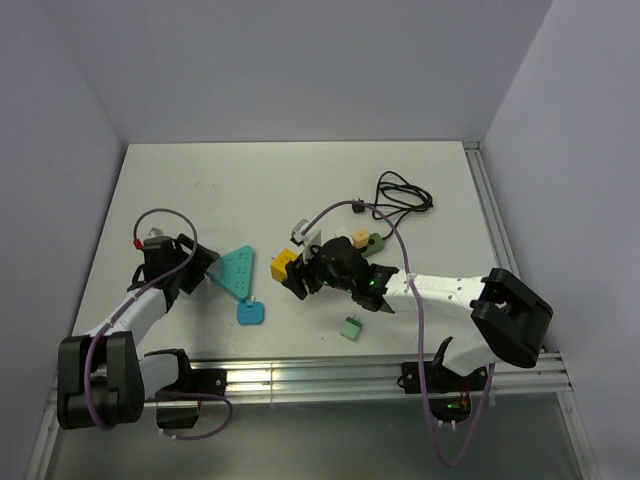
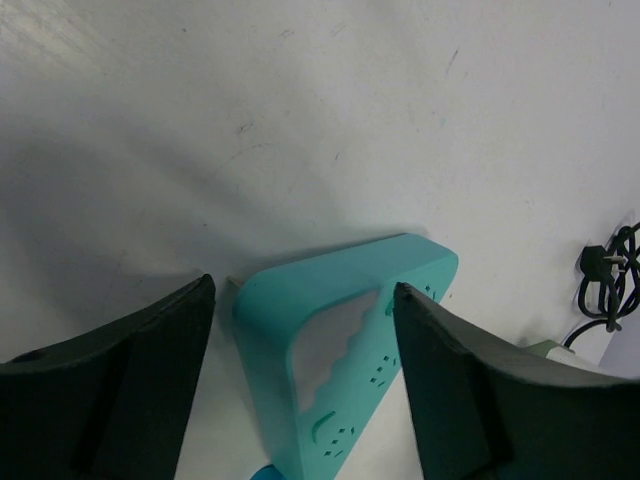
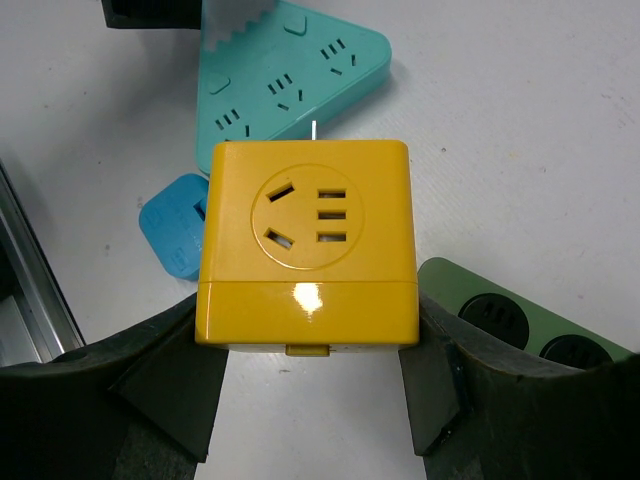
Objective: Insert the plug
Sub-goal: Pick up the socket from the center of the board.
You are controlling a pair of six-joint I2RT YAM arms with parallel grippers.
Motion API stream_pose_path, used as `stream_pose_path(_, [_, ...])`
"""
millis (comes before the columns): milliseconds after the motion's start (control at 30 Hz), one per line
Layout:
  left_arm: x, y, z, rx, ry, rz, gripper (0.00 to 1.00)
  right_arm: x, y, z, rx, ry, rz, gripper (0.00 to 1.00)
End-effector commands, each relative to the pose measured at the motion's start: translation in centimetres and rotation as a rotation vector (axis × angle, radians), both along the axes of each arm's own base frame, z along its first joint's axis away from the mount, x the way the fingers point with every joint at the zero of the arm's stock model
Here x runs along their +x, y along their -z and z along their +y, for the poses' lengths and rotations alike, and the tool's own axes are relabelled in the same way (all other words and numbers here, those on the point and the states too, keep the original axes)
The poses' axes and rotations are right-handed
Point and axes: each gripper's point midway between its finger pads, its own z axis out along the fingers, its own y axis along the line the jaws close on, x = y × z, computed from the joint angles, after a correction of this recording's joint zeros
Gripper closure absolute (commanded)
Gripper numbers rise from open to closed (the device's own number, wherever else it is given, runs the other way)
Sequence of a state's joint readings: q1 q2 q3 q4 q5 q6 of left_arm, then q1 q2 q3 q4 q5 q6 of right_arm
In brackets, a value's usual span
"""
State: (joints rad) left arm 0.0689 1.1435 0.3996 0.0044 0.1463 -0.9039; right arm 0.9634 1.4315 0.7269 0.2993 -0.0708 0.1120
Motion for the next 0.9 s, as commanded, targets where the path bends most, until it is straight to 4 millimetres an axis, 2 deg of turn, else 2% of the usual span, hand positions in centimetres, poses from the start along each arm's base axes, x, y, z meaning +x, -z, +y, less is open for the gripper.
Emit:
stream_pose_path(0, [1.2,-1.0,-0.5,-0.017,0.027,-0.072,0.25,0.5,-1.4,0.7,0.057,0.0,-0.035,1.0])
stream_pose_path(100, [1.2,-0.9,-0.6,-0.024,0.031,-0.075,0.32,0.5,-1.4,0.8,0.058,0.0,-0.035,1.0])
stream_pose_path(333, [0.7,-0.8,-1.3,-0.049,0.039,-0.106,0.38,0.5,-1.3,0.8,0.055,-0.002,-0.034,1.0])
stream_pose_path(433, [1.1,-1.0,-1.4,-0.052,0.049,-0.124,0.47,0.5,-1.4,0.8,0.055,-0.003,-0.034,1.0])
stream_pose_path(467, [1.2,-0.9,-1.5,-0.044,0.061,-0.12,0.53,0.5,-1.2,0.8,0.05,-0.003,-0.03,1.0])
stream_pose_path(600, [2.1,-1.5,-1.4,-0.012,0.102,-0.132,0.61,0.4,-1.1,0.8,0.041,-0.005,-0.025,1.0])
stream_pose_path(767, [2.5,-1.9,-1.6,0.041,0.176,-0.151,0.67,1.1,-2.5,0.3,0.022,0.039,-0.027,1.0])
stream_pose_path(800, [2.6,-2.0,-1.7,0.044,0.191,-0.157,0.69,1.1,-2.1,-0.1,-0.01,0.052,-0.01,1.0])
stream_pose_path(833, [2.7,-1.8,-1.8,0.044,0.201,-0.15,0.7,1.5,-3.2,0.3,-0.004,0.054,-0.014,1.0])
stream_pose_path(867, [2.7,-2.0,-2.3,0.033,0.232,-0.164,0.73,1.5,-2.7,0.4,-0.029,0.055,0.004,1.0])
